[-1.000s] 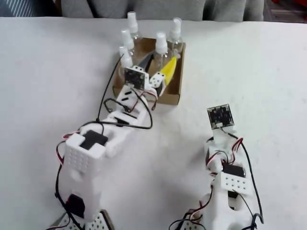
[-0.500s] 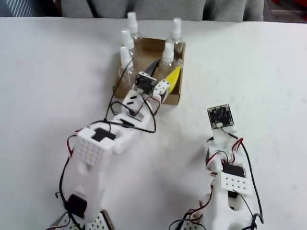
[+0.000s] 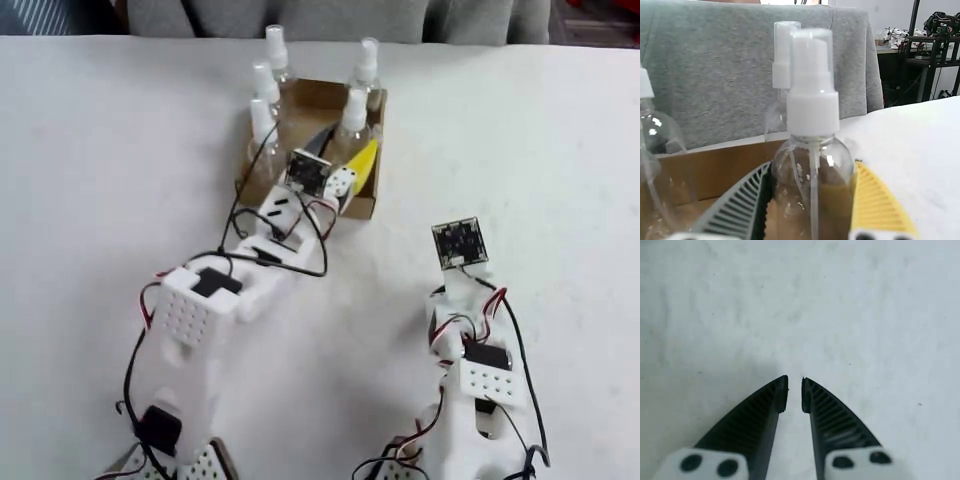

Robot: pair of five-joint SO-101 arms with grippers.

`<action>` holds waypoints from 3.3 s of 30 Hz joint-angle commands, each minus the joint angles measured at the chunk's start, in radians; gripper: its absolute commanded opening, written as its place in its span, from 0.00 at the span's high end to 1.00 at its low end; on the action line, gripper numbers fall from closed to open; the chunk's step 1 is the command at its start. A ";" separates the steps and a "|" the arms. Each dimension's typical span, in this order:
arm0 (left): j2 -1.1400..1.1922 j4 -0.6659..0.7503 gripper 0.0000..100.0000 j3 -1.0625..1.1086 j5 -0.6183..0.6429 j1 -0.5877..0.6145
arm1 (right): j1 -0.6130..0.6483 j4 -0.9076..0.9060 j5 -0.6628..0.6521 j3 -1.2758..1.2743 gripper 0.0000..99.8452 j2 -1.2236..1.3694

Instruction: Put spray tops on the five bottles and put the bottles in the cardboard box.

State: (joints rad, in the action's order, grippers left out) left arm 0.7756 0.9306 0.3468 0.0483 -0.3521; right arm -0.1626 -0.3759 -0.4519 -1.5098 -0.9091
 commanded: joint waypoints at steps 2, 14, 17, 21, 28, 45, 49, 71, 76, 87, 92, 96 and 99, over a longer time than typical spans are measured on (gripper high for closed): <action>-0.013 -0.021 0.90 -0.026 -0.008 -0.019 | 0.008 0.012 -0.008 0.011 0.97 -0.016; -0.022 -0.112 0.75 0.005 -0.009 -0.022 | 0.007 0.013 -0.008 0.011 0.97 -0.016; -0.068 -0.186 0.66 0.023 -0.008 -0.025 | 0.007 0.015 -0.008 0.011 0.97 -0.015; -0.104 -0.249 0.61 0.041 -0.006 -0.016 | 0.007 0.015 -0.008 0.011 0.97 -0.015; -0.110 -0.249 0.60 0.055 -0.008 -0.021 | 0.005 0.015 -0.008 0.011 0.97 -0.015; -0.193 -0.250 0.60 0.091 -0.002 -0.018 | 0.005 0.015 -0.008 0.011 0.97 -0.015; -0.251 -0.252 0.60 0.135 -0.002 -0.018 | 0.007 0.015 -0.008 0.011 0.97 -0.015; -0.275 -0.250 0.60 0.137 0.000 0.007 | 0.007 0.015 -0.008 0.011 0.97 -0.015; -0.277 -0.249 0.60 0.133 0.000 0.016 | 0.007 0.015 -0.008 0.011 0.97 -0.015; -0.282 -0.247 0.60 0.120 0.000 0.022 | 0.007 0.015 -0.009 0.011 0.97 -0.015; -0.384 -0.252 0.60 0.170 0.000 0.027 | 0.008 0.015 -0.009 0.011 0.97 -0.013; -0.487 -0.253 0.60 0.256 0.000 0.019 | 0.008 0.016 -0.009 0.011 0.97 -0.013; -0.539 -0.253 0.60 0.296 0.000 0.018 | 0.008 0.016 -0.009 0.011 0.97 -0.013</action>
State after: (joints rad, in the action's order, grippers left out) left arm 0.3598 0.6836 0.6168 0.0499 -0.3399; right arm -0.1626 -0.3759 -0.4519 -1.5098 -0.9091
